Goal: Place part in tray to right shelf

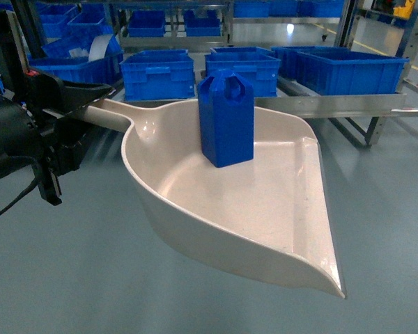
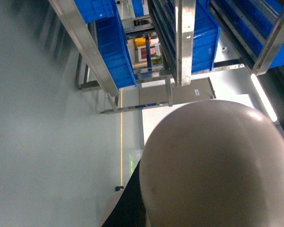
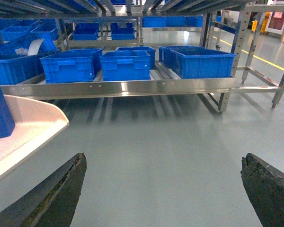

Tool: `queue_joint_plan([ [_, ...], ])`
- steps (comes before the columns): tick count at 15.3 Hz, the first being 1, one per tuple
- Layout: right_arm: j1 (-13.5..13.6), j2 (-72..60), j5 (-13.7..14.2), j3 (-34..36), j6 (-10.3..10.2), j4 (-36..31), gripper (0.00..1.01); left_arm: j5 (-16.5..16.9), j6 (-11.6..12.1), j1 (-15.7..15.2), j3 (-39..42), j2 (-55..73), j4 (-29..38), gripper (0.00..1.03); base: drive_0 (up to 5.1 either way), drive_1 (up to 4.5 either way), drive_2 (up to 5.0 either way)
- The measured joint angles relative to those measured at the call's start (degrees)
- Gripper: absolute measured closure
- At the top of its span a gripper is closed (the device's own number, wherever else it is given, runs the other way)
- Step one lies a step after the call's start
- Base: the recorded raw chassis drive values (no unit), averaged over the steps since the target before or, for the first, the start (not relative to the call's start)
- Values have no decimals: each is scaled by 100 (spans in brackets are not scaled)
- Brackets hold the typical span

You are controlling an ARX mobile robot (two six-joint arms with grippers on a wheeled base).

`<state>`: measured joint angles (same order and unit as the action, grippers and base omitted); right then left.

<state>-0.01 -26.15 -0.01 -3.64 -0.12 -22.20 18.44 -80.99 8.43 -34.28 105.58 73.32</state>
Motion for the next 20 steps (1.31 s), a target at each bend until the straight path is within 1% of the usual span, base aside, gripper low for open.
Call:
queue_joint_plan([
  [20, 0, 0, 2, 2, -2, 4, 3, 2, 9, 0, 4, 2, 9, 87, 0, 0, 0],
])
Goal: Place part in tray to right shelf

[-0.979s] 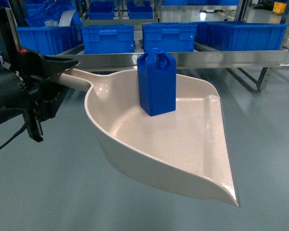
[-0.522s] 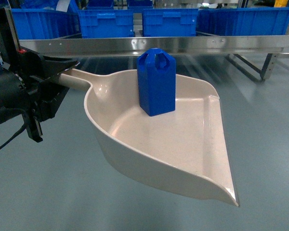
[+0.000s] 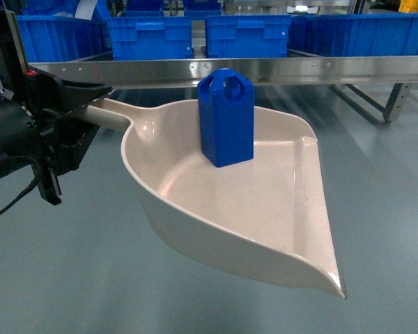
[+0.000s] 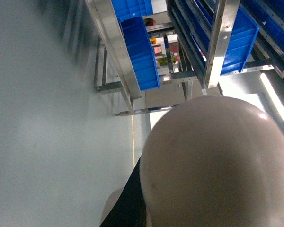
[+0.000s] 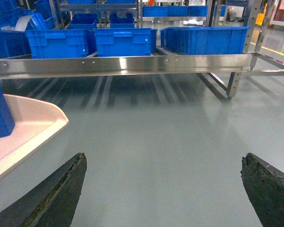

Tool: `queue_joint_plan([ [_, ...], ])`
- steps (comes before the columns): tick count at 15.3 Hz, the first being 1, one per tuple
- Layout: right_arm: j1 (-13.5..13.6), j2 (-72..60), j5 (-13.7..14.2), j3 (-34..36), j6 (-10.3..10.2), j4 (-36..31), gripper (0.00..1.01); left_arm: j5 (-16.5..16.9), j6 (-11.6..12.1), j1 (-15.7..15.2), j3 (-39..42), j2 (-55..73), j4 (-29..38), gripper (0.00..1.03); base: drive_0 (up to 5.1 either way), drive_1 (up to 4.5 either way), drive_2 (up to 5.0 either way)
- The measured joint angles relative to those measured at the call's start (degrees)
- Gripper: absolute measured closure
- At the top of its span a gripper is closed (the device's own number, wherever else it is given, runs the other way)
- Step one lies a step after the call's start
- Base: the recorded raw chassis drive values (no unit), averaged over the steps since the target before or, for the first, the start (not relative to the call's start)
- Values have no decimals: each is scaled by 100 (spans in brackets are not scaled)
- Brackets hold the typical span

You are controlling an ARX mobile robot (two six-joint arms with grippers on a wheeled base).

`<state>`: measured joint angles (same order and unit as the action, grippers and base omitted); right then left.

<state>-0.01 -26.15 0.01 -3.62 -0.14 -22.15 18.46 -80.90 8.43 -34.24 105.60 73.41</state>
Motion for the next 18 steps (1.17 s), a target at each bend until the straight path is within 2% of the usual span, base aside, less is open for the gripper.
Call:
queue_joint_plan([
  [18, 0, -11, -4, 0, 0, 7, 3, -2, 11, -11, -2, -2, -13, 87, 0, 0, 0],
])
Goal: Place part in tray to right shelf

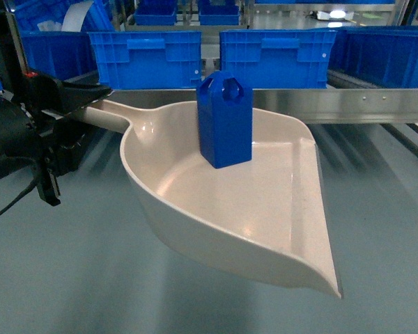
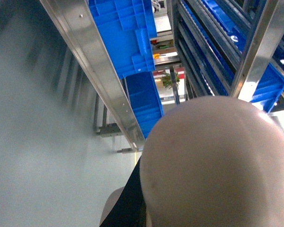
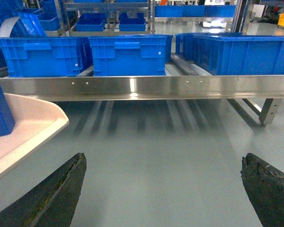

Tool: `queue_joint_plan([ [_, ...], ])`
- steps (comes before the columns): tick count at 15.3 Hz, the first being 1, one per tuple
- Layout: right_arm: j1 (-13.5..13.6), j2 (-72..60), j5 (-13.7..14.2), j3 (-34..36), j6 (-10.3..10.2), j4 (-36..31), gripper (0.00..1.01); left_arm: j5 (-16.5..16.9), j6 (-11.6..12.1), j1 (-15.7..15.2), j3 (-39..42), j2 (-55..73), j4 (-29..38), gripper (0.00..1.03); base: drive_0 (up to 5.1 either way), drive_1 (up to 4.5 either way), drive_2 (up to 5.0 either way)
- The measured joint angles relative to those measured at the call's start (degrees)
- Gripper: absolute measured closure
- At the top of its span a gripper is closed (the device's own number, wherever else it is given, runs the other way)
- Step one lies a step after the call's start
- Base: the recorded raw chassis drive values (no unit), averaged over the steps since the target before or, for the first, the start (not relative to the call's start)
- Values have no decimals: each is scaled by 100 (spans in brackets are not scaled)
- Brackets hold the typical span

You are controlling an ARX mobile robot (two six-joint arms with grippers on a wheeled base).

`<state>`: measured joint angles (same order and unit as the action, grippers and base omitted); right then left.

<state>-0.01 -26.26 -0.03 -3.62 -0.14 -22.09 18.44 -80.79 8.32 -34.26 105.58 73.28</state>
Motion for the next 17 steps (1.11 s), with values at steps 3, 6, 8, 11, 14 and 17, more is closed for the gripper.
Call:
queue_joint_plan([
  [3, 0, 11, 2, 0, 0, -15, 3, 0, -2, 22, -2, 0, 11, 87, -2, 138, -141],
  [6, 0, 13, 4, 0, 0, -2, 3, 4, -2, 26, -2, 0, 4, 87, -5, 413, -423],
  [8, 0, 13, 4, 0, 0, -2, 3, 0, 4, 17, -2, 2, -2, 87, -5, 413, -423],
  [11, 0, 11, 2, 0, 0, -13, 3, 9, -4, 17, -2, 0, 4, 87, -5, 413, -423],
  [14, 0, 11, 2, 0, 0, -7, 3, 2, 2, 15, -2, 0, -2, 87, -5, 413, -423],
  [17, 0, 11, 2, 0, 0, -9, 3, 2, 2, 15, -2, 2, 11, 87, -5, 413, -423],
])
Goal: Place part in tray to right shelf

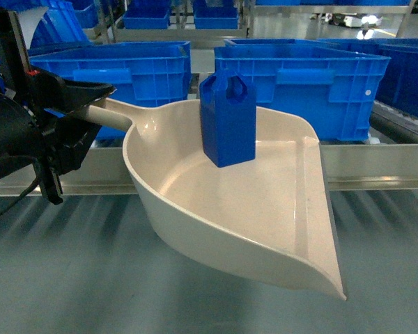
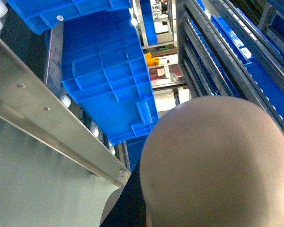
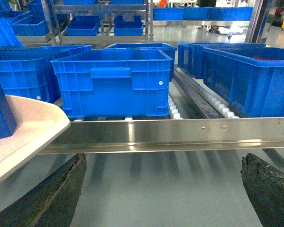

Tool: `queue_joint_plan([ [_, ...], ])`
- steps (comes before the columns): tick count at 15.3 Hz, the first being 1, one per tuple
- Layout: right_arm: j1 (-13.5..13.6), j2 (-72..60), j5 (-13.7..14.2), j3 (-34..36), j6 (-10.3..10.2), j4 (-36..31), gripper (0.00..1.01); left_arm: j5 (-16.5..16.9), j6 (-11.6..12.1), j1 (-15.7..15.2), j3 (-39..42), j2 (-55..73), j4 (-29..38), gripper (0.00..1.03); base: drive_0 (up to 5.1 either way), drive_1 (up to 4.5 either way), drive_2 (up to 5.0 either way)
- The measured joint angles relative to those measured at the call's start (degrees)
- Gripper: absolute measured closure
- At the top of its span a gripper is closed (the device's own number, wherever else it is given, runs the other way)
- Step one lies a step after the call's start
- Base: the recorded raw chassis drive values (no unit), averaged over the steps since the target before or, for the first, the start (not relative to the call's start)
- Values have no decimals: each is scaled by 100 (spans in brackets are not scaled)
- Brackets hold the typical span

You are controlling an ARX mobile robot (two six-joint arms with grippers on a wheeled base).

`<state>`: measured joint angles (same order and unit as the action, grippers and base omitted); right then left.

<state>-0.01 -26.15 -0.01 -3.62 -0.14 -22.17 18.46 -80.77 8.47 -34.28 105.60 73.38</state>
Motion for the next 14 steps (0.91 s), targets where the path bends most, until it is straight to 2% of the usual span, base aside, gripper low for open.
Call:
queue_joint_plan([
  [8, 0, 0, 4, 0, 0, -7, 3, 35, -2, 37, -2, 0, -13, 87, -5, 413, -423],
  [11, 0, -11, 0, 0, 0, -2, 3, -59, 2, -55, 0, 0, -9, 87, -5, 413, -423],
  [14, 0, 0, 0, 0, 0, 2, 3, 7, 2, 17, 0, 0, -9, 87, -5, 413, -423],
])
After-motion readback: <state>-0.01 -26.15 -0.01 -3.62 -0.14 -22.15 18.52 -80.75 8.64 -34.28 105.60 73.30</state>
